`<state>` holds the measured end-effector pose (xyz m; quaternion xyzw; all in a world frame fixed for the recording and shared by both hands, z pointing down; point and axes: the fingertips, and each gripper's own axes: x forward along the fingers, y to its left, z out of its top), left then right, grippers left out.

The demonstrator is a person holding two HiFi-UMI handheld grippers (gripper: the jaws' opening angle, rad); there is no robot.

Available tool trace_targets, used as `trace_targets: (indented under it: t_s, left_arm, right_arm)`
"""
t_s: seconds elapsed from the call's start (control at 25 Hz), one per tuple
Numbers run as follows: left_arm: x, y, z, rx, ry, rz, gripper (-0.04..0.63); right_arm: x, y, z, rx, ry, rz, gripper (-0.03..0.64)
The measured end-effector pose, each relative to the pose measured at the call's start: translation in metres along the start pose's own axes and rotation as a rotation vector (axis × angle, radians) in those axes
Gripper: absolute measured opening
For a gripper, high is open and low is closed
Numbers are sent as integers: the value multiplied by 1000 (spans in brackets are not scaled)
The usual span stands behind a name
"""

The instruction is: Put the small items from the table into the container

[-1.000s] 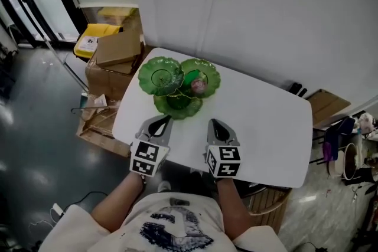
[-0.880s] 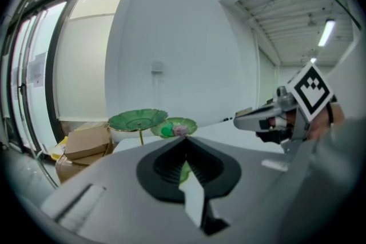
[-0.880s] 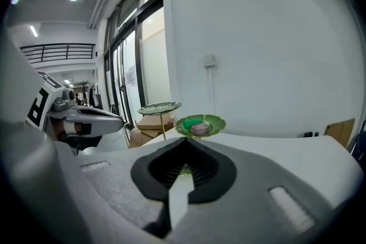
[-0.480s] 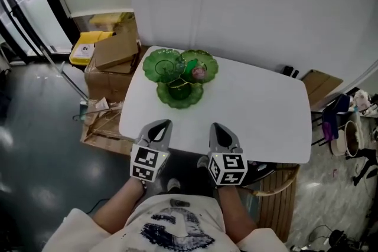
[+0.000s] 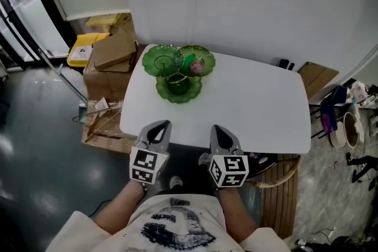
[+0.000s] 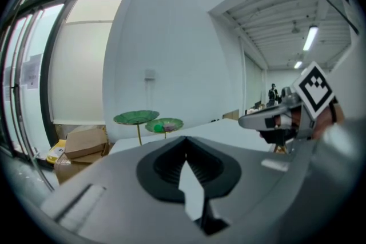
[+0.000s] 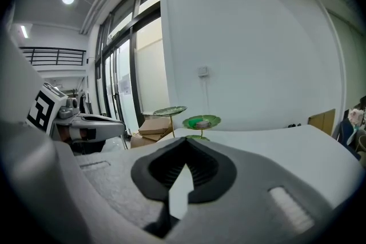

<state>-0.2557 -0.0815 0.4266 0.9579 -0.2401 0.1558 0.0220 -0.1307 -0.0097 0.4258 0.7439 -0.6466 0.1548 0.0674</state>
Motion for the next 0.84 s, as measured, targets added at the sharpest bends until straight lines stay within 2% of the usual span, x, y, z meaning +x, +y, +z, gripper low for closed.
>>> trace_targets:
  t_s: [0.4, 0.84]
  left_arm:
    - [0, -1, 14, -10, -44, 13, -11]
    - [11, -7, 13, -9, -41, -13, -11]
  right_arm:
    - [-6, 2, 10, -12, -13, 0, -2]
    - [-5, -4, 9, 1, -11, -6, -2]
